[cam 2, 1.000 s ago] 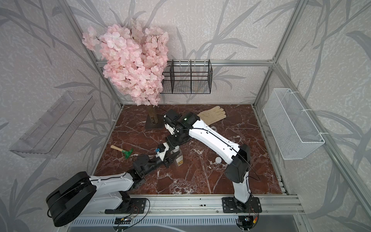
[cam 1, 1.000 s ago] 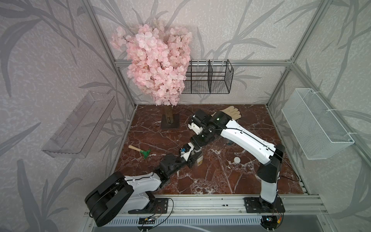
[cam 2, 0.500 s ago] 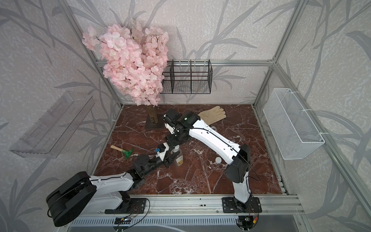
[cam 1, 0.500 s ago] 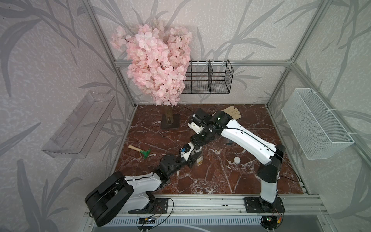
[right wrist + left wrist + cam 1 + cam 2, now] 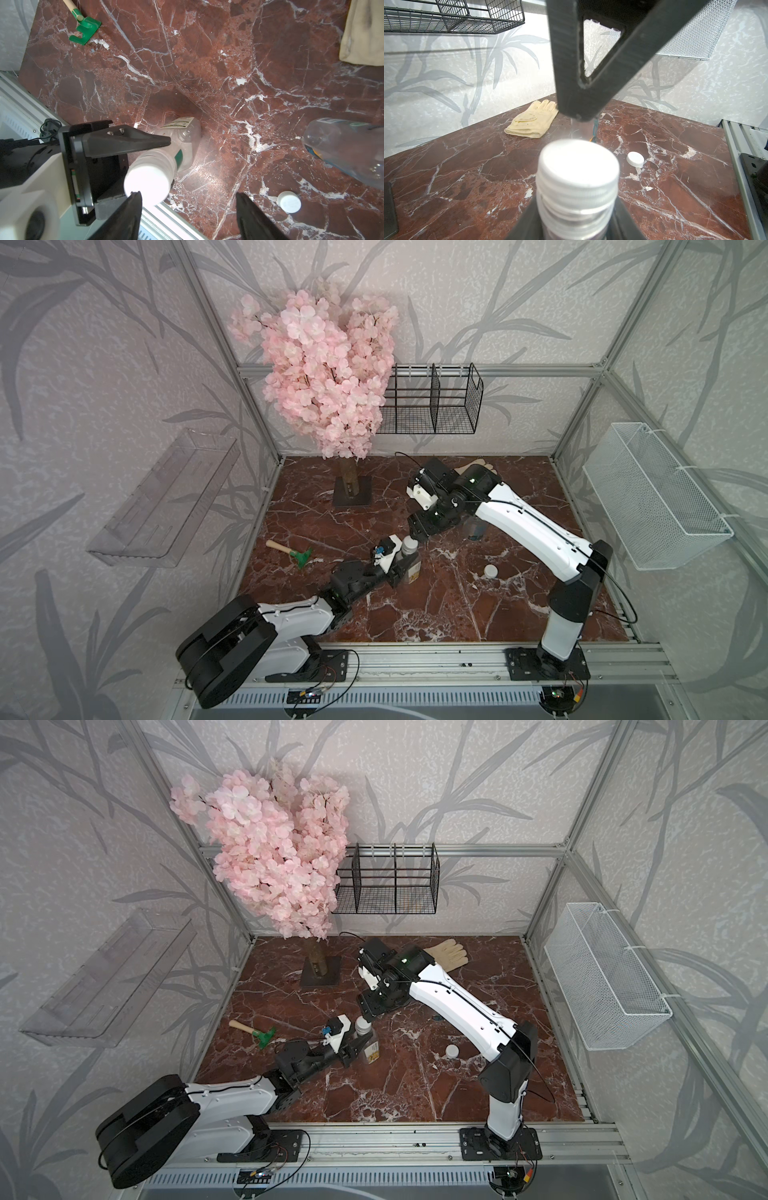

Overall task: Screw on the bottle caps
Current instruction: Screw the bottle cap onto the plastic bottle.

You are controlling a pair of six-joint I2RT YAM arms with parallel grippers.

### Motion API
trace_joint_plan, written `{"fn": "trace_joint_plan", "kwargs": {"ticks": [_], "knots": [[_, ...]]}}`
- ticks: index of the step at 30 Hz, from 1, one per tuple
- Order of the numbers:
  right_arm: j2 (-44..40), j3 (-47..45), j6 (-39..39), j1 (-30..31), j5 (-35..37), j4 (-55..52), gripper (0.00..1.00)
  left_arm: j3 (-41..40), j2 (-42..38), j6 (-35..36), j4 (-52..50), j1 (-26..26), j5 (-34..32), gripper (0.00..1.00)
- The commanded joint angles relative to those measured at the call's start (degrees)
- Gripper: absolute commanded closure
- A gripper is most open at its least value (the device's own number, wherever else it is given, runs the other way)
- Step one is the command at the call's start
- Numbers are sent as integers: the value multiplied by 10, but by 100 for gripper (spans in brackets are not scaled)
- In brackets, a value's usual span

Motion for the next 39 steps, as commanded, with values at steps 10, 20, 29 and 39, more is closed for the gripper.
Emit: {"fn": "trace_joint_plan", "kwargs": {"ticks": [10,20,29,39], "knots": [[-17,-33,14,-1,-41,37,26,4,15,3,-48,-3,13,65],[-9,-68,11,0,-17,34,26,4,16,4,-48,-3,12,65],[0,-76,14,5,-19,43,26,5,17,4,-49,-3,13,65],[-13,-18,13,6,-33,40,26,6,18,4,-50,-3,14,65]]}}
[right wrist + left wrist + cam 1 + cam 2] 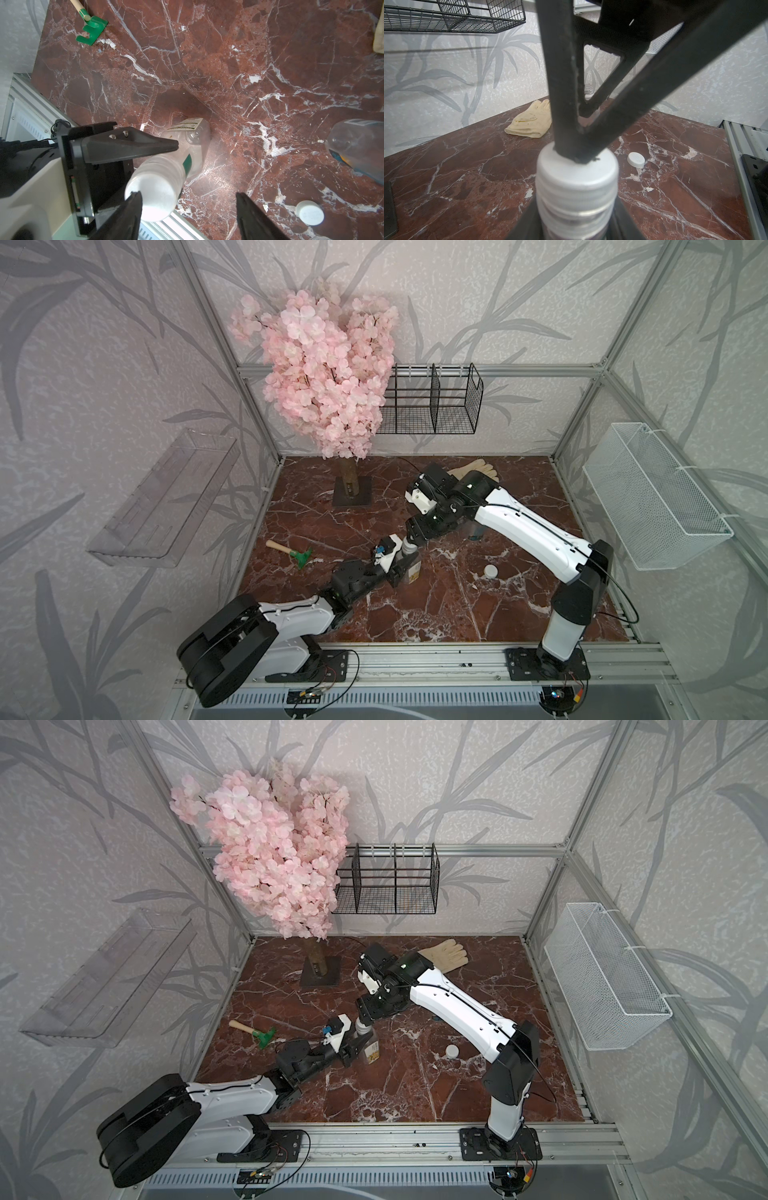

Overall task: Screw on the bottle caps
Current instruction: Screw the bottle cap onto the plastic bottle.

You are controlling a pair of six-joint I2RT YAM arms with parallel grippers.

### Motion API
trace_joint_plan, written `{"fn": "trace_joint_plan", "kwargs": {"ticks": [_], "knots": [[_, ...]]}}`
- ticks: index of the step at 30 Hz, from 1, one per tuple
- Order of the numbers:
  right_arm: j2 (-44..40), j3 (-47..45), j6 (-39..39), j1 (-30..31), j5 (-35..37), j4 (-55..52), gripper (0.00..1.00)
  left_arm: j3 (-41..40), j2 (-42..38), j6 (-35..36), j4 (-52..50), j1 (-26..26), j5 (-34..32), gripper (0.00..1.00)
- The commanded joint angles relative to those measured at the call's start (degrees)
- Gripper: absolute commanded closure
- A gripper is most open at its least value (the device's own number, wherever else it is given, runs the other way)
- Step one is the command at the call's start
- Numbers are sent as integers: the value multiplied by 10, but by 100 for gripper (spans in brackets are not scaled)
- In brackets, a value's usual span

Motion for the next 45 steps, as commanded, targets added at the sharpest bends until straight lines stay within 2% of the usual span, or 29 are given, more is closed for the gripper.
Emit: {"fn": "trace_joint_plan", "kwargs": {"ticks": [1,7,17,23,27,37,45], "knots": [[-6,31,0,3,-2,-11,26,3,13,4,-50,-4,15,65],[-9,32,-4,3,4,-16,25,3,12,4,-51,-3,16,65],[-2,-52,14,3,-20,24,26,4,13,4,-51,-4,15,65],[-1,-74,15,3,-8,25,26,4,13,3,-51,-3,15,65],[-4,-62,11,2,-4,23,26,3,14,4,-50,-4,15,65],[-14,35,7,2,-6,6,25,3,13,4,-50,-3,16,65],[-21,-4,0,1,15,8,24,3,13,4,-50,-3,16,65]]}}
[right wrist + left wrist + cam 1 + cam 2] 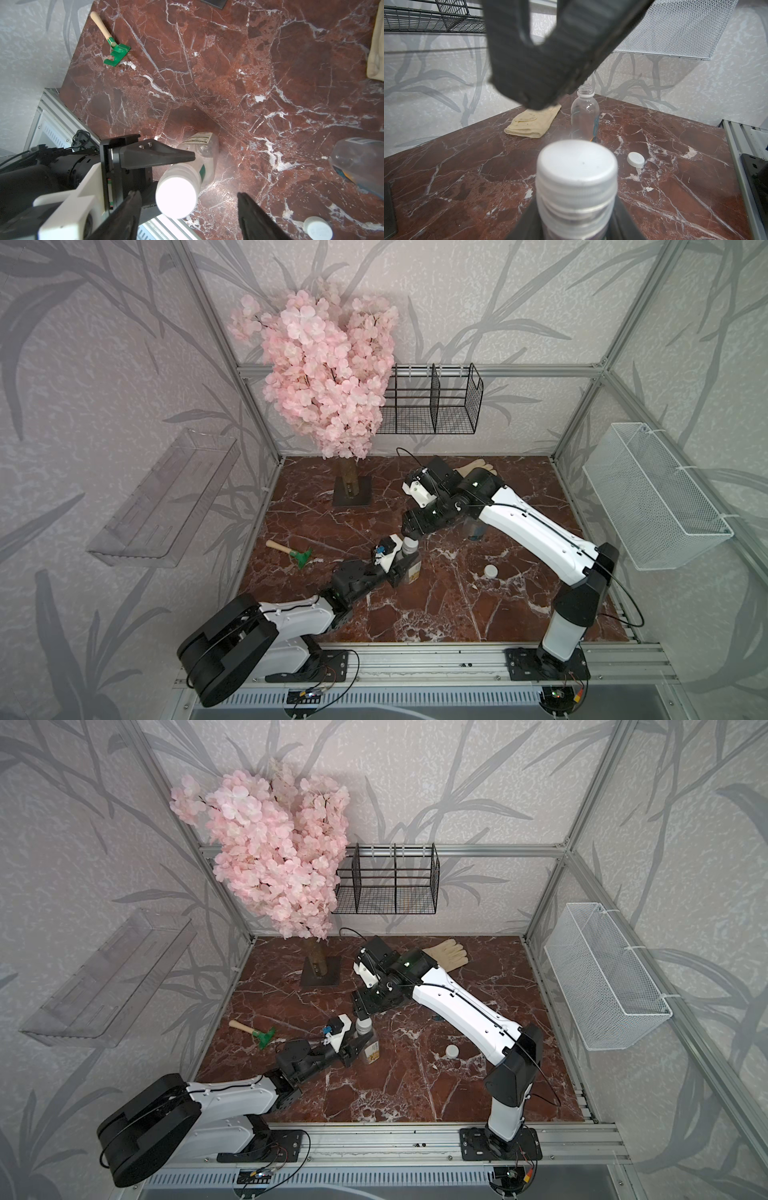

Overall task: Screw on the bottle caps
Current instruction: Screw the bottle cap onto the plastic bottle.

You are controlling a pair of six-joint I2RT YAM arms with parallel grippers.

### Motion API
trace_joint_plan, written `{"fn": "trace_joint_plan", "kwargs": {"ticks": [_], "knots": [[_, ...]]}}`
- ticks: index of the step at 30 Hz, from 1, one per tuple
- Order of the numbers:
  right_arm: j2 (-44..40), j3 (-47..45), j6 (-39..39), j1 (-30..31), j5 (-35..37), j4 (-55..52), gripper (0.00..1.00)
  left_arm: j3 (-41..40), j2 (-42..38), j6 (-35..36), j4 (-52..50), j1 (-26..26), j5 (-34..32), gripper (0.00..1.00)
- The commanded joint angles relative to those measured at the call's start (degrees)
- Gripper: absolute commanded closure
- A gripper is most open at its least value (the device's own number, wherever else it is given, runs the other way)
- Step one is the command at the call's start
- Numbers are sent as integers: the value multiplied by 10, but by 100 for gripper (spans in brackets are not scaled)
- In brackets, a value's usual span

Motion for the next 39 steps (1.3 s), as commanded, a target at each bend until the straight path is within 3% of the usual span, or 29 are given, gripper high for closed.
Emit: {"fn": "trace_joint_plan", "kwargs": {"ticks": [1,10,21,31,39], "knots": [[-14,-29,-7,1,17,-13,24,2,12,5,-50,-3,15,65],[5,-111,11,4,-8,22,25,1,11,5,-50,-3,14,65],[-5,-101,10,5,-6,23,25,1,13,5,-49,-3,13,65],[-38,-29,3,4,-15,17,24,3,13,4,-50,-3,14,65],[-57,-54,-7,4,-36,11,25,3,14,5,-51,-3,14,65]]}}
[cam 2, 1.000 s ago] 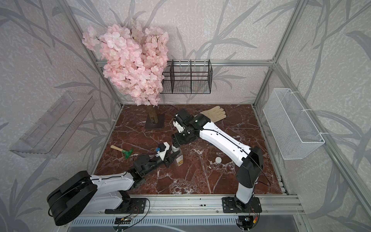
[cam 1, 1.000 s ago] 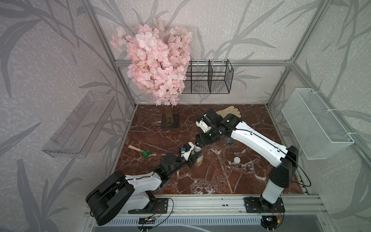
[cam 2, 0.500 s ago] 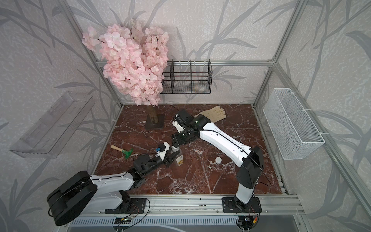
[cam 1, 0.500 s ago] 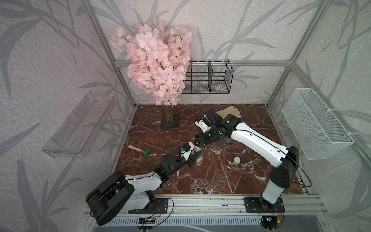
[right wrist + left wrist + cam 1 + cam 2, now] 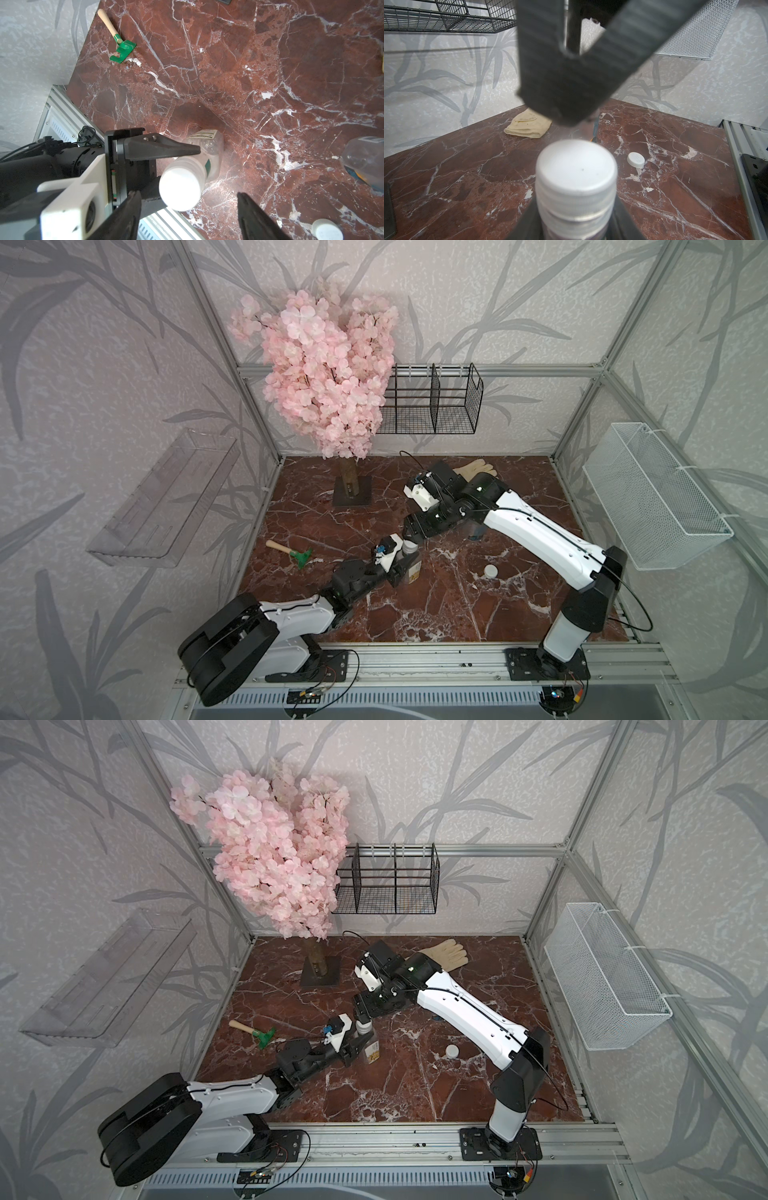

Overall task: Screw on the bottle caps
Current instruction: Screw the bottle cap onto the plastic bottle.

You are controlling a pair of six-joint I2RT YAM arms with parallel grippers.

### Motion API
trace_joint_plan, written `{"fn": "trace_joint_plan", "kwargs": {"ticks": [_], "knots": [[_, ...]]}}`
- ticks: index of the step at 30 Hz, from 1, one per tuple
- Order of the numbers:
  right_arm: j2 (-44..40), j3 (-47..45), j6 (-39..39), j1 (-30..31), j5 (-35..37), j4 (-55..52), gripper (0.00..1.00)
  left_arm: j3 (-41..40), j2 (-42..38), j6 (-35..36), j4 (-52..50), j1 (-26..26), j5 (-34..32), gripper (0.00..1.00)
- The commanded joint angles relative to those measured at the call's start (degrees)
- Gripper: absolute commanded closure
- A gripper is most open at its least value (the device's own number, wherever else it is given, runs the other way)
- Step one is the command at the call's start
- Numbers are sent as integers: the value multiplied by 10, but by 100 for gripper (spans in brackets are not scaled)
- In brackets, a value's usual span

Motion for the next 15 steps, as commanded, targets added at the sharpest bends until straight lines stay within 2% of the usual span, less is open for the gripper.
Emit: {"fn": "trace_joint_plan", "kwargs": {"ticks": [1,9,15], "knots": [[-29,-18,-7,2,-17,-12,26,0,12,5,-51,-3,14,65],[-29,-43,4,17,-38,12,29,1,12,5,-51,-3,14,65],[-19,-32,0,22,-6,1,30,1,12,4,-52,-3,15,65]]}}
